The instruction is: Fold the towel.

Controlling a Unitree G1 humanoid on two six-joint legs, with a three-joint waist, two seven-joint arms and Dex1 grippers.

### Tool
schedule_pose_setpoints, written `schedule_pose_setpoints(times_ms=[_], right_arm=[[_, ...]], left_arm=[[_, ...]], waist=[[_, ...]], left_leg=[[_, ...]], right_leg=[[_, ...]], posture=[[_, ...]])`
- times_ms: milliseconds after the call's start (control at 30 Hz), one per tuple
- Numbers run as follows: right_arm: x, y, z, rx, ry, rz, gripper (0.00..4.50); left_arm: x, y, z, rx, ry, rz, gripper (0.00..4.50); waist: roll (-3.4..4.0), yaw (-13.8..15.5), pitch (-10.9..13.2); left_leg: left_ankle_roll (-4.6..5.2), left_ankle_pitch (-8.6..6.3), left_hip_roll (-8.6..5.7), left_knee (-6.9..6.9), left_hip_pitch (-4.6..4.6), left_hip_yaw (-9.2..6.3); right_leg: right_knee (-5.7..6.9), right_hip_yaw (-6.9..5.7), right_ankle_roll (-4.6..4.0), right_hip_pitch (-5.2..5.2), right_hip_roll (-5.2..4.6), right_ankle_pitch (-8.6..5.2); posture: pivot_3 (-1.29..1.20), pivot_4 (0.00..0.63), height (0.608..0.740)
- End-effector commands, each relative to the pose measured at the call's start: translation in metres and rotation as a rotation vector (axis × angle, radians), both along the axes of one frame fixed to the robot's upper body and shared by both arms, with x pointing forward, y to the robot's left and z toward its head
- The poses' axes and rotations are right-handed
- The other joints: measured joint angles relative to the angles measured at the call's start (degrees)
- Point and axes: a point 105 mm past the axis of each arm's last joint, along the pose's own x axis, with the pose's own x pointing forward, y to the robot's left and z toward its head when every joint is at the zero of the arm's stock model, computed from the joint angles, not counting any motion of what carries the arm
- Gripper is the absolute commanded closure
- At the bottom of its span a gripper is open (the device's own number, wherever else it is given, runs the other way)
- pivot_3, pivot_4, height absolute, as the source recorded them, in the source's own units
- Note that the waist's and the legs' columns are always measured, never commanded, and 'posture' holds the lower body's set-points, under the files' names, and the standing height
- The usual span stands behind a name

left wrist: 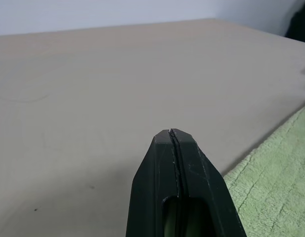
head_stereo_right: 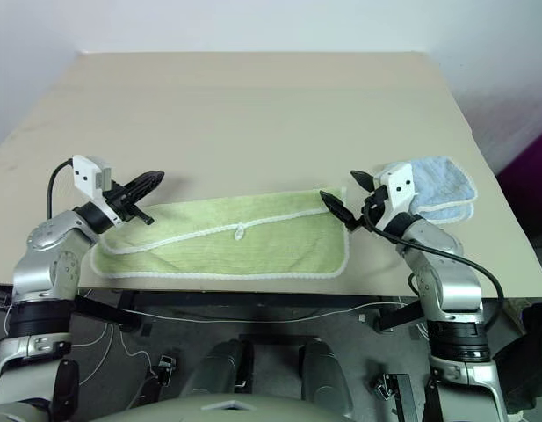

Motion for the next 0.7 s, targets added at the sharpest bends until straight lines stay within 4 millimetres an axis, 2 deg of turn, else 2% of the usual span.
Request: schedule_pose_setpoints(times_ms=[33, 300, 533, 700], right_arm=[[-0.003, 0.007, 0.011, 0.017, -0.062, 0.013, 0.02], [-0.005, 0.013, 0.003, 0.046, -0.050, 0.013, 0.02], [0.003, 0.016, 0.006, 0.044, -0.056, 0.032, 0.02], [0.005, 0.014, 0.006, 0.032, -0.054, 0.042, 0.02]], left_arm=[[0.000, 0.001, 0.018, 0.007, -0.051, -0.005, 4.50], [0.000, -0.002, 0.023, 0.037, -0.048, -0.024, 4.50], [-0.006, 0.009, 0.027, 0.058, -0.050, 0.001, 4.50], [-0.010, 0.005, 0.024, 0.071, -0.048, -0.005, 4.50]], waist=[[0.00, 0.00, 0.00], [0.00, -0.02, 0.00], [0.01, -0.07, 0.00], [0.00, -0.02, 0.00]], left_leg=[[0.00, 0.00, 0.00, 0.00, 0.00, 0.00], [0.00, 0.00, 0.00, -0.01, 0.00, 0.00], [0.00, 0.00, 0.00, -0.02, 0.00, 0.00], [0.00, 0.00, 0.00, -0.02, 0.00, 0.00]], right_leg=[[0.00, 0.00, 0.00, 0.00, 0.00, 0.00], [0.00, 0.00, 0.00, -0.01, 0.00, 0.00], [0.00, 0.00, 0.00, -0.02, 0.01, 0.00], [0.00, 0.00, 0.00, -0.01, 0.00, 0.00]], posture=[[0.00, 0.150, 0.740], [0.00, 0.150, 0.740], [0.00, 0.150, 0.740], [0.00, 0.150, 0.740]])
